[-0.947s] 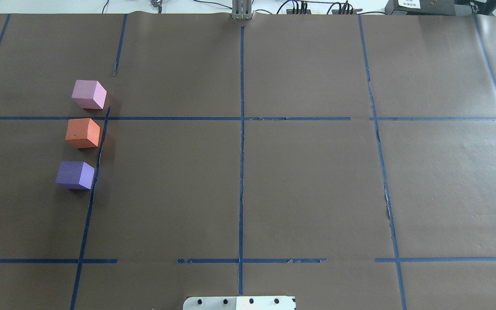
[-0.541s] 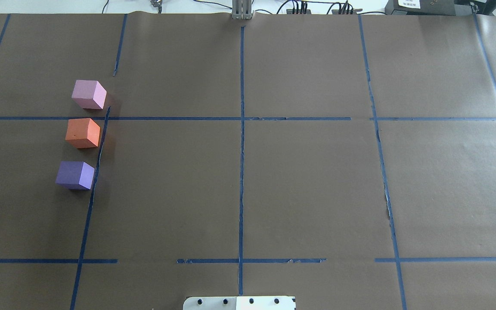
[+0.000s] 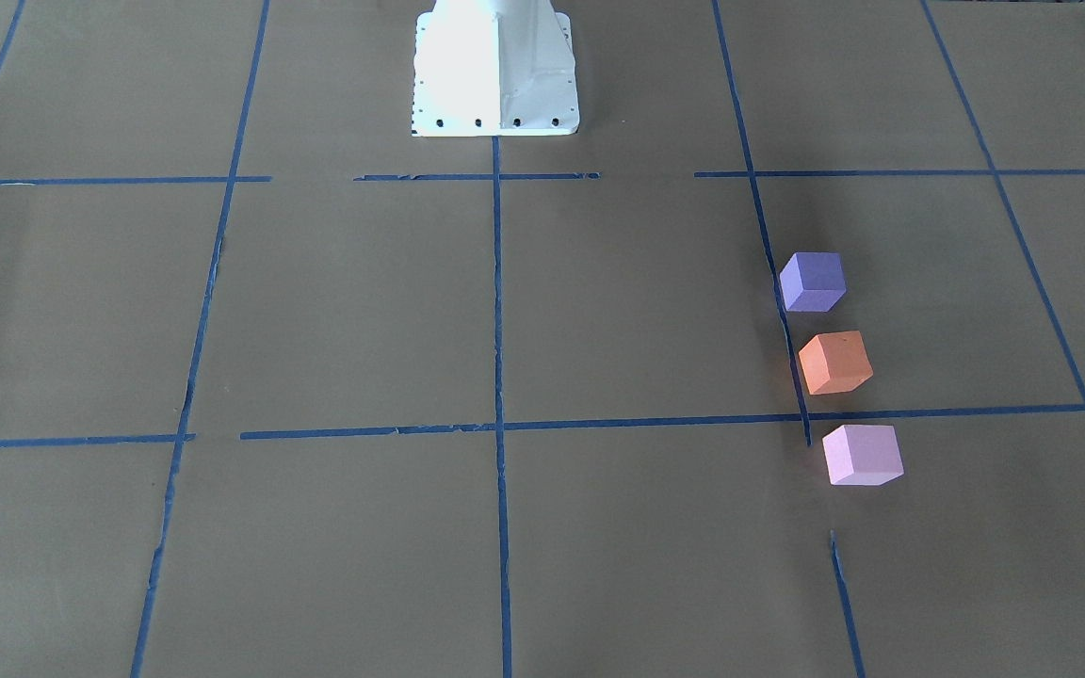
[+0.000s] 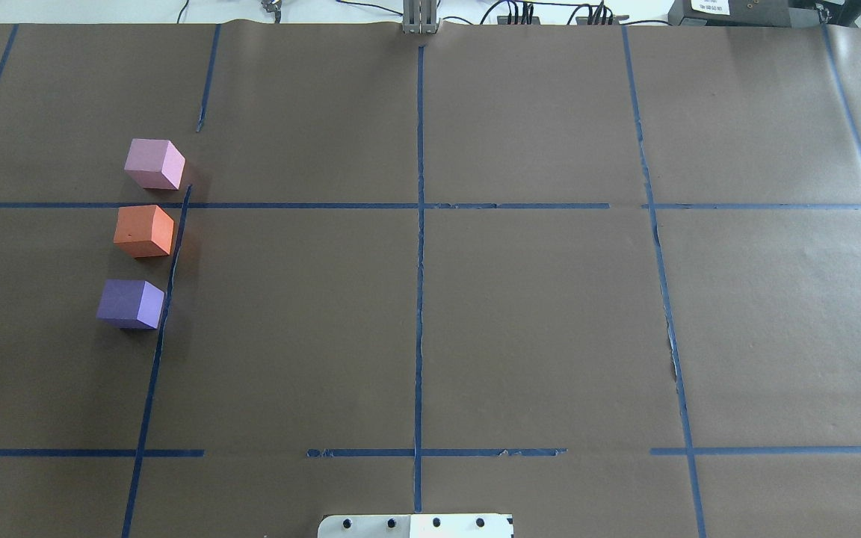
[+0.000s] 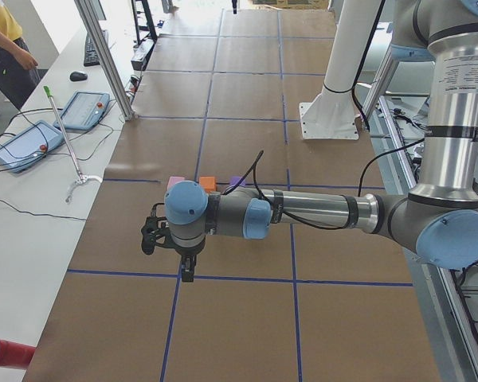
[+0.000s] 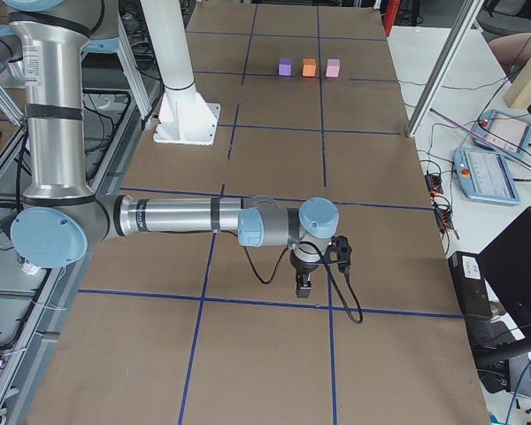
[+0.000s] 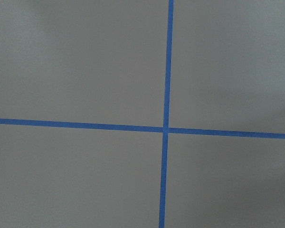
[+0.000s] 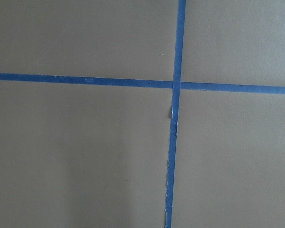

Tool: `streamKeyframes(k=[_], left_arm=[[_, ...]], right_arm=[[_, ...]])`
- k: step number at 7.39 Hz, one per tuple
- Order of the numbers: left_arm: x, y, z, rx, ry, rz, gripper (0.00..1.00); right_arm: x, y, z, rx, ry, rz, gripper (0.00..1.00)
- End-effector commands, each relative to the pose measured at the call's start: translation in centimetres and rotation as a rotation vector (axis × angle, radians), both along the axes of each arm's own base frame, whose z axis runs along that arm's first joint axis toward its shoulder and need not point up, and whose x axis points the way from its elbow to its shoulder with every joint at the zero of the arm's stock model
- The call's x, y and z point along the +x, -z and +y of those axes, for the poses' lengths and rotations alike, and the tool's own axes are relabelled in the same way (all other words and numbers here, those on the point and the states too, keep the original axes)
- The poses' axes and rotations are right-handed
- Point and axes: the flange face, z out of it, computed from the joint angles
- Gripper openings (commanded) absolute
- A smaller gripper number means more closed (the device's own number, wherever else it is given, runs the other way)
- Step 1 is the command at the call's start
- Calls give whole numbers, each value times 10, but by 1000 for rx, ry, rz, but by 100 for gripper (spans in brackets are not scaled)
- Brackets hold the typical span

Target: Arrange blocks in a line

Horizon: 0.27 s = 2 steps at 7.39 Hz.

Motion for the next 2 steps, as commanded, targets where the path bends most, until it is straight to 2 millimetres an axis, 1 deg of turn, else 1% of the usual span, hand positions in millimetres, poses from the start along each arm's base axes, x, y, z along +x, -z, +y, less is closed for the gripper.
streamKeyframes(k=[1, 2], left_arm=[[0, 2, 0, 5, 0, 0, 100], [0, 2, 0, 7, -1, -5, 100]], right_arm=[[0, 0, 0, -2, 0, -1, 100], [0, 0, 0, 0, 0, 0, 100]])
